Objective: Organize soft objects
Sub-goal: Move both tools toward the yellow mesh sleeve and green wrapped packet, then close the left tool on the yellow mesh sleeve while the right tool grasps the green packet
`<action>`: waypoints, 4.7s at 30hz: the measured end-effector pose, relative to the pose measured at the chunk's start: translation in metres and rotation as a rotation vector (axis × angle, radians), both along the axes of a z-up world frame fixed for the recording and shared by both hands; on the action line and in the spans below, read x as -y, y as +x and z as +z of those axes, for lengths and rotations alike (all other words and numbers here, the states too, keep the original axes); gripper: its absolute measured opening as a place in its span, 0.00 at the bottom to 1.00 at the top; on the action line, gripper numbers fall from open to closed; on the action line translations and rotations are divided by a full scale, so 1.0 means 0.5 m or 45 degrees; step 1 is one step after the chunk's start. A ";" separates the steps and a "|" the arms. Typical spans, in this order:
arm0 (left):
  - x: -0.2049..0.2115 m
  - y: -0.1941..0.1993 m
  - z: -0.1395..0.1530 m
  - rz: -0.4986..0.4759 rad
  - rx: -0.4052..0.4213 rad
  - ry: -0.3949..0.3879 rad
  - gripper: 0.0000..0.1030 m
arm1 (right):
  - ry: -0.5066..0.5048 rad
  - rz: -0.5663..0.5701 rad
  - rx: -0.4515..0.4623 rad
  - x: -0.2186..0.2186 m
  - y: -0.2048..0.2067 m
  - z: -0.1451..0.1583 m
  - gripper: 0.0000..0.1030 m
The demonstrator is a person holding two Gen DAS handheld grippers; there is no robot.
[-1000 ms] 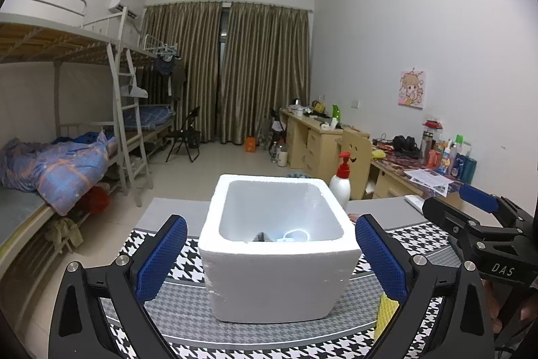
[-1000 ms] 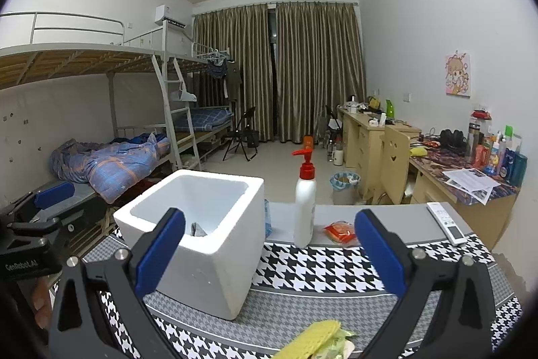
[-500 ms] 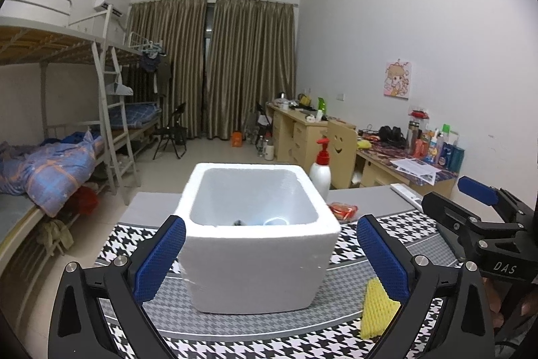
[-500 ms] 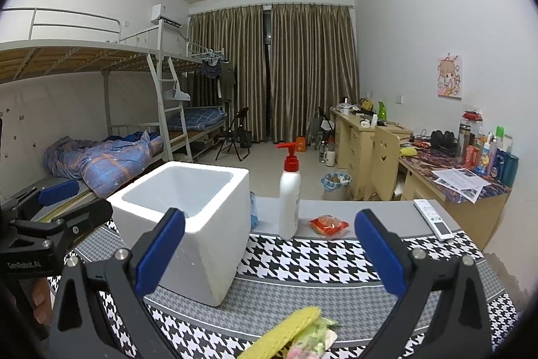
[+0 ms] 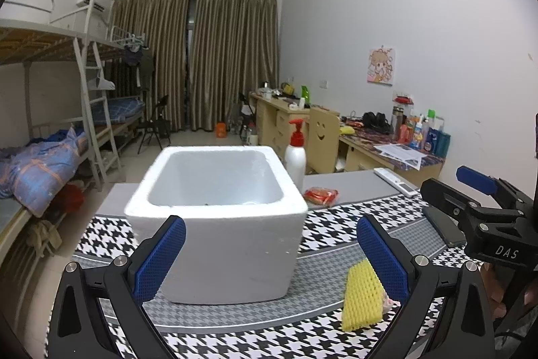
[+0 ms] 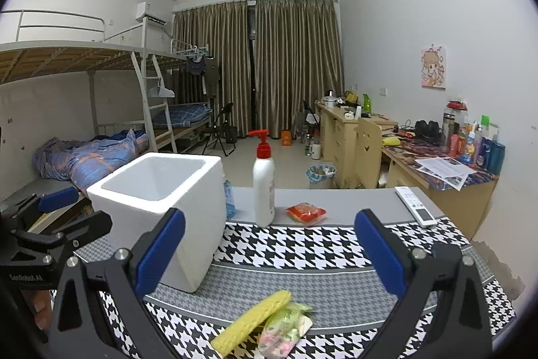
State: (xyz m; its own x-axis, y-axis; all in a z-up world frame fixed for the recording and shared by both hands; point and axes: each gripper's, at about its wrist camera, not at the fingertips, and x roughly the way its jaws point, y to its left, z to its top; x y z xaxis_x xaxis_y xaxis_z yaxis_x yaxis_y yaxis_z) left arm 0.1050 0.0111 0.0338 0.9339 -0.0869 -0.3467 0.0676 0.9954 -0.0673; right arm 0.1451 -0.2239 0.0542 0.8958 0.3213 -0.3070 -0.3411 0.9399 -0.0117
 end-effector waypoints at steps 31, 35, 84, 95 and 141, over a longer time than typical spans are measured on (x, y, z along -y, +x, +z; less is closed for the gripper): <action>0.078 0.033 -0.078 -0.169 -0.136 0.022 0.99 | -0.043 -0.096 -0.103 0.065 -0.009 -0.078 0.99; 0.091 0.035 -0.088 -0.171 -0.149 0.036 0.99 | -0.034 -0.103 -0.120 0.076 -0.009 -0.089 0.99; 0.210 0.075 -0.207 -0.321 -0.420 0.159 0.87 | -0.044 -0.137 -0.332 0.138 0.025 -0.180 0.99; 0.217 0.098 -0.230 -0.314 -0.482 0.177 0.74 | -0.048 -0.127 -0.388 0.131 0.032 -0.200 0.99; 0.162 0.105 -0.231 -0.273 -0.509 0.084 0.15 | -0.059 -0.012 -0.721 0.046 0.103 -0.276 0.61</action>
